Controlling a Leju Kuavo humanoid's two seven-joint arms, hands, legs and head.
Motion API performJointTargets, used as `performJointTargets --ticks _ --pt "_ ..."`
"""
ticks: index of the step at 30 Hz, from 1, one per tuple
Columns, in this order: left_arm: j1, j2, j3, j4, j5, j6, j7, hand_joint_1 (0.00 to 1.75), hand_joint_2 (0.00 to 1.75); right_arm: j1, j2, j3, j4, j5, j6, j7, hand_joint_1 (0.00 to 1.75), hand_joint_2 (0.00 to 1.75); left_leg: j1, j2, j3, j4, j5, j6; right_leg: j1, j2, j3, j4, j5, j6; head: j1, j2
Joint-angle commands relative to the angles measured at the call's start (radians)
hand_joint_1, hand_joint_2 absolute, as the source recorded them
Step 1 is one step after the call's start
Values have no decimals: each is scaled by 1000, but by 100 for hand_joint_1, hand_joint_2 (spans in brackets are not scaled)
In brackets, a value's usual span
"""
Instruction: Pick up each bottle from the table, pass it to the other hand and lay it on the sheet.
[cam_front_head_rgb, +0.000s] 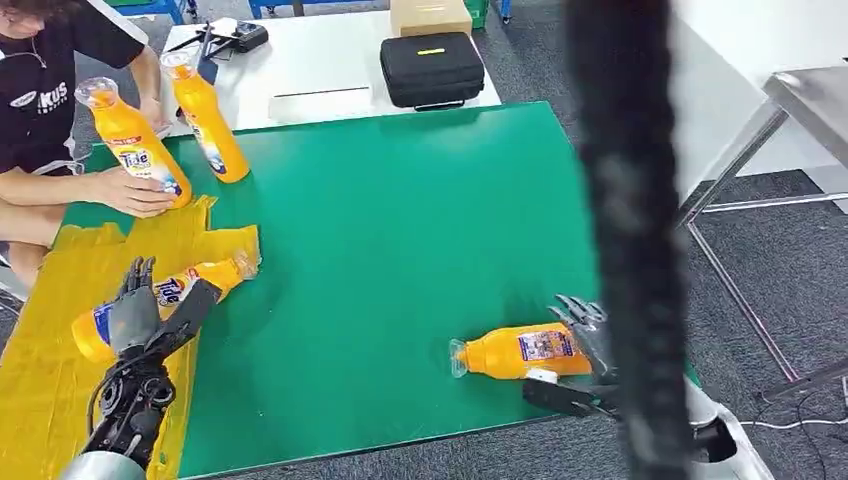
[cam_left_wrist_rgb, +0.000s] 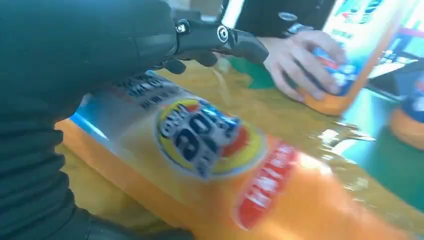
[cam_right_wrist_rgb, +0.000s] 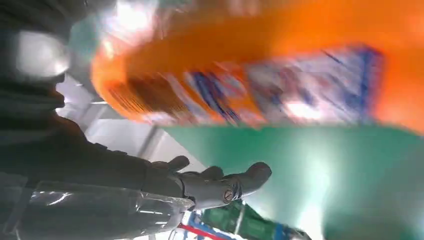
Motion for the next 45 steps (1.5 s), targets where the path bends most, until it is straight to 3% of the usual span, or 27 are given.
performJointTargets --ticks 1,5,6,7,18,20,24,26,29,31,45 --pt "56 -70 -6 -84 145 -85 -65 0 175 -9 -17 -55 128 63 28 8 0 175 1 3 6 -1 -3 -3 1 0 6 -2 -2 0 0 0" --pt "62 -83 -40 -136 202 -117 -91 0 175 -41 -36 -43 230 38 50 -10 5 175 2 4 8 0 -5 -3 2 0 8 -2 -2 0 0 0" --pt "65 -85 -45 -147 210 -120 -93 0 175 -42 -35 -39 251 36 48 -11 45 175 1 3 5 0 -3 -1 2 0 5 -2 -1 0 0 0" --pt "72 -85 -59 -166 229 -125 -99 0 175 -48 -29 -29 279 40 44 -7 175 175 2 2 7 0 -4 -2 2 -1 7 -2 -2 0 0 0" --pt "140 -80 -110 -262 278 -117 -104 0 175 -95 112 -68 317 62 -115 -10 175 175 1 5 5 -1 -3 0 2 2 4 -2 -1 0 0 0" --pt "166 -91 -108 -297 281 -118 -103 0 175 -110 206 -123 307 44 -207 -15 175 175 1 5 6 -1 -3 -1 2 3 5 -2 -1 0 0 0" --pt "189 -102 -106 -336 286 -133 -103 0 175 -164 286 -149 317 -1 -275 -11 175 175 1 7 5 -1 -3 -1 2 5 3 -2 -1 0 0 0" --pt "185 -113 -114 -350 319 -168 -127 0 175 -174 358 -212 280 -132 -340 -62 175 175 1 8 4 0 -4 -1 2 5 2 -1 -1 -1 0 0" --pt "174 -120 -140 -360 351 -196 -147 0 175 -158 389 -237 220 -216 -356 -99 175 175 2 6 5 1 -5 -3 3 3 3 0 -3 -1 0 0" --pt "164 -114 -164 -348 293 -131 -104 0 175 -154 396 -229 219 -223 -359 -107 175 175 3 5 7 3 -7 -4 4 2 6 2 -6 -1 0 0" --pt "160 -122 -165 -324 310 -140 -112 0 175 -172 443 -178 257 -284 -377 -161 175 175 2 5 4 1 -5 -3 3 3 3 0 -4 0 0 0"
